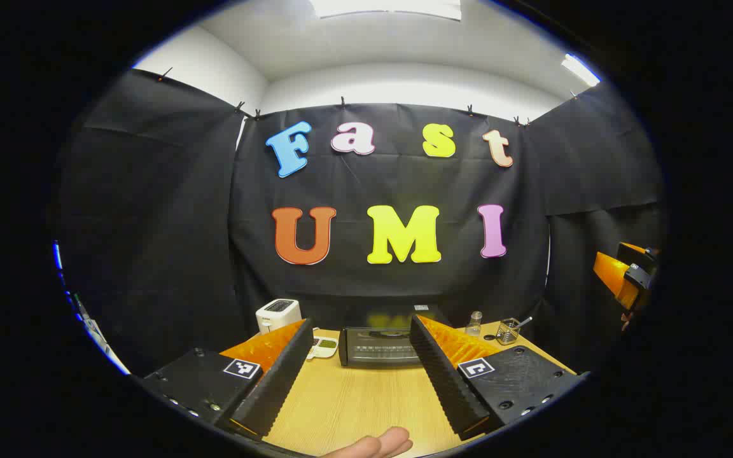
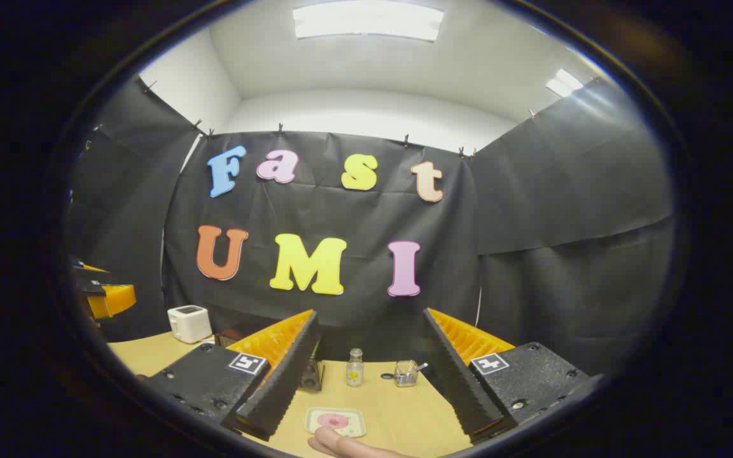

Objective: Open the electric oven with the left hand, put the food in, and close the electric oven.

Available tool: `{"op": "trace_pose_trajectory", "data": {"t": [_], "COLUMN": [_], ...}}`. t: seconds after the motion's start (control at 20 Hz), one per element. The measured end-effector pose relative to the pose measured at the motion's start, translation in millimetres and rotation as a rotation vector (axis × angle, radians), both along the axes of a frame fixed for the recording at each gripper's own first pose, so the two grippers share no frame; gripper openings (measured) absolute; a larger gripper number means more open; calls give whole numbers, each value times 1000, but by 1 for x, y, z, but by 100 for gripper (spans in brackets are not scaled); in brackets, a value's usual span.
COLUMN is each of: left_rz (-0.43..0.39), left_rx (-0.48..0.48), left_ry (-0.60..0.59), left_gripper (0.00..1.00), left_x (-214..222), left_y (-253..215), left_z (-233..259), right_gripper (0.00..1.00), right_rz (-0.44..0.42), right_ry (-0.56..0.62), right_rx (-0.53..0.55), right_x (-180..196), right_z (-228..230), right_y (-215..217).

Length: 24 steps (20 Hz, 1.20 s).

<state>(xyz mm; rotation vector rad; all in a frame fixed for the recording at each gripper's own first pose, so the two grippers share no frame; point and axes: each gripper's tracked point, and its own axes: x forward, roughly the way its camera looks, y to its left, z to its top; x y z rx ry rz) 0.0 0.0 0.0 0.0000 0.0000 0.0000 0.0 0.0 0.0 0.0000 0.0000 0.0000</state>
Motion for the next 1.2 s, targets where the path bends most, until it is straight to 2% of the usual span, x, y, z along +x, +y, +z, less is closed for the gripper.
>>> {"op": "trace_pose_trajectory", "data": {"t": [0.35, 0.85, 1.2], "left_rz": [1, -32, -6], "left_rx": [-19, 24, 24], "left_ry": [-5, -4, 12], "left_gripper": [97, 97, 96], "left_x": [-1, 9, 65], "left_y": [9, 0, 5], "left_z": [-1, -15, -41], "right_gripper": [100, 100, 100], "right_rz": [-10, -5, -12], "right_ry": [-6, 2, 2], "right_rx": [5, 43, 101], "right_x": [-2, 6, 23], "right_z": [3, -6, -24], "right_y": [-13, -35, -58]}}
